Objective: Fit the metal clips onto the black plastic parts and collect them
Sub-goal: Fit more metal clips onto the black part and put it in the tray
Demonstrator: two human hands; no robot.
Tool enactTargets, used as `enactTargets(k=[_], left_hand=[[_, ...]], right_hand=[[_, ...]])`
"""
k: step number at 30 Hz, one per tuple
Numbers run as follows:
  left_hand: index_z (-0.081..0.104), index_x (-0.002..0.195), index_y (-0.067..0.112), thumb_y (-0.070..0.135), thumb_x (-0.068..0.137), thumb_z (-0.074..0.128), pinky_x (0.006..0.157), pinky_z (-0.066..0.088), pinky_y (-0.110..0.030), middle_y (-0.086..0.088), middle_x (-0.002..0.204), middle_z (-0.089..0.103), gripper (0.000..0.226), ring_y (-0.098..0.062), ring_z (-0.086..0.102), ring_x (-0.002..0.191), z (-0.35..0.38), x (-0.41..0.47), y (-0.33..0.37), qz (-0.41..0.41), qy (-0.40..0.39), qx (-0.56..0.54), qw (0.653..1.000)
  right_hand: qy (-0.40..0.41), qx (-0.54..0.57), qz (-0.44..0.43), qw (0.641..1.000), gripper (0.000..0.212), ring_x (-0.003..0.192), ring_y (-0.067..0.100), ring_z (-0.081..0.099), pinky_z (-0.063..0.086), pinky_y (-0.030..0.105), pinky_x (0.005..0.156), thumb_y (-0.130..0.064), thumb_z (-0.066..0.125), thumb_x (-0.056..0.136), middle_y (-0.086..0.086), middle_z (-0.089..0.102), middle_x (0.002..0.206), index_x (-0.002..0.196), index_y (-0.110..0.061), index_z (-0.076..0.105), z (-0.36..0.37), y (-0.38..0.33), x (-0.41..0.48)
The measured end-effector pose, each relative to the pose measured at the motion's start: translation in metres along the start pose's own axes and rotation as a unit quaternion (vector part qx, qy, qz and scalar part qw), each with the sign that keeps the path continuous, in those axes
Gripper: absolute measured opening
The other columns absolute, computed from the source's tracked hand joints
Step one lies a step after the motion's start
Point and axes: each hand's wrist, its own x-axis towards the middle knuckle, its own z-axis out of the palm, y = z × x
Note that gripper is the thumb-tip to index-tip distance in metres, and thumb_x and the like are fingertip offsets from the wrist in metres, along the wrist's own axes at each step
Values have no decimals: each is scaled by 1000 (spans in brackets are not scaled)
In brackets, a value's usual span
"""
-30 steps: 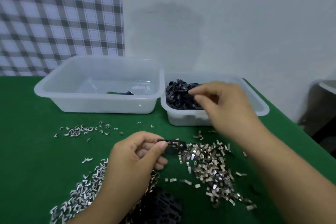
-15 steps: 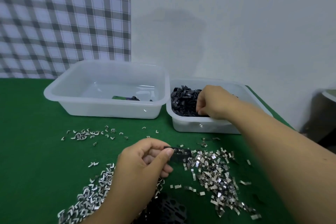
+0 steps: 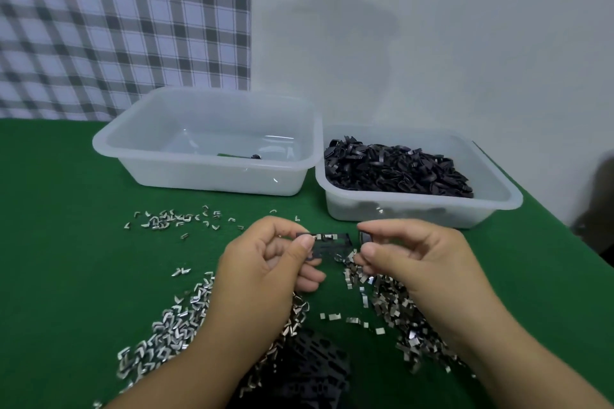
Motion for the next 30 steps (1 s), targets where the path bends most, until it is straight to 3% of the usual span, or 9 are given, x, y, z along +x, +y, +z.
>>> enactTargets(k=[9, 30], left_hand=[[65, 80, 12, 4, 87, 61, 50, 54, -21, -11, 63, 70, 11, -17, 68, 53, 2, 0, -1, 1, -14, -12, 1000], [66, 79, 12, 2, 86, 62, 50, 53, -19, -9, 60, 69, 13, -17, 68, 52, 2, -1, 0, 17, -16, -6, 1000]], right_hand=[[-59, 60, 7, 996, 27, 65, 19, 67, 54, 21, 65, 6, 66, 75, 16, 72, 75, 90, -14, 74, 0, 5, 4], [-55, 56, 42, 996, 19, 66, 21, 69, 56, 22, 61, 9, 68, 73, 15, 71, 72, 83, -7, 73, -1, 5, 3]])
